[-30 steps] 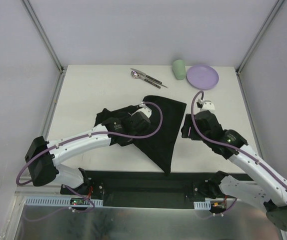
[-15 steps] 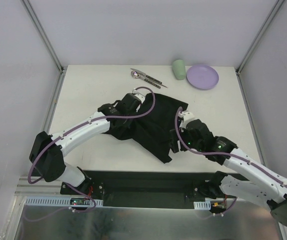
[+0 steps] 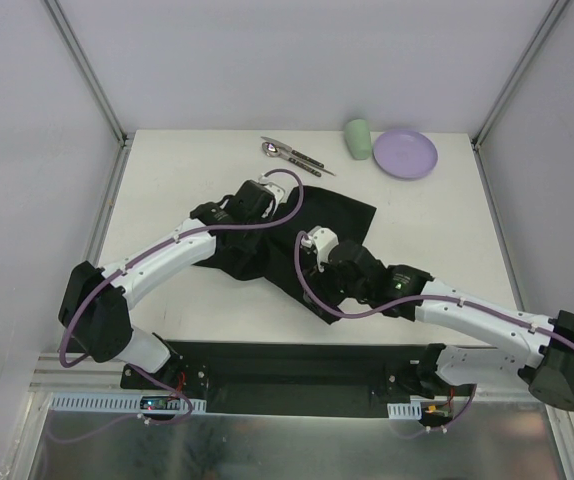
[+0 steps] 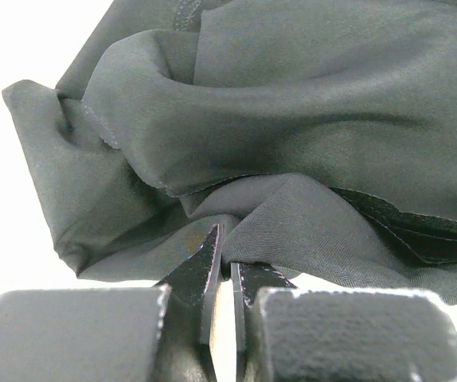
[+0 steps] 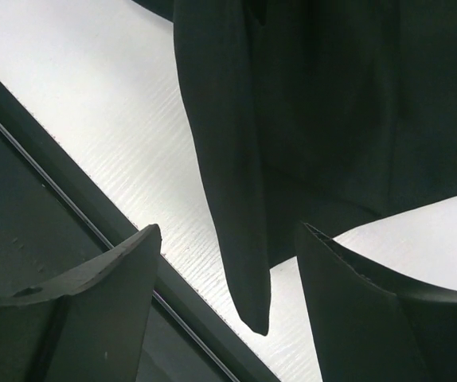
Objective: Set the dinner table for one person
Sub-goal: Flatten out the napkin at the center of the board.
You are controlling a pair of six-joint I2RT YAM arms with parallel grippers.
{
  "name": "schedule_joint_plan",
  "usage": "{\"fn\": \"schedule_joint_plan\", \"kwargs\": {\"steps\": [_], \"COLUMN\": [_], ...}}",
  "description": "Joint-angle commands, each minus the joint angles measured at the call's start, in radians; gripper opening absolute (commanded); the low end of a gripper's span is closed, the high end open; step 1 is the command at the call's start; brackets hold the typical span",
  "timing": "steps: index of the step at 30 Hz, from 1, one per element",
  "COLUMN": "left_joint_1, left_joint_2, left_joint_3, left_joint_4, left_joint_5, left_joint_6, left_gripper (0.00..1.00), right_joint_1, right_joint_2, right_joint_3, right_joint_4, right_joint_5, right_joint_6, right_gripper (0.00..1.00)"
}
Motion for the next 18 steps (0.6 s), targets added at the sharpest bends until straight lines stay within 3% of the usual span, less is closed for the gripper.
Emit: {"fn": "schedule_joint_plan", "kwargs": {"steps": [1, 18], "left_joint_1": [0.021, 0.054], "left_joint_2": [0.001, -0.016], "left_joint_3": [0.025, 0.017], "left_joint_4": [0.023, 0.022], "left_joint_5": [0.020, 0.030], "left_joint_6": [0.015, 0.026], "left_gripper": [0.00, 0.00], "right_joint_1": [0.019, 0.035], "right_joint_2": [0.021, 0.131], "right_joint_3": [0.032, 0.005], "right_joint_4": [0.037, 0.082], "right_joint_5": [0.012, 0.027], "right_joint_6": [-0.031, -0.057], "right_gripper": [0.71, 0.70]}}
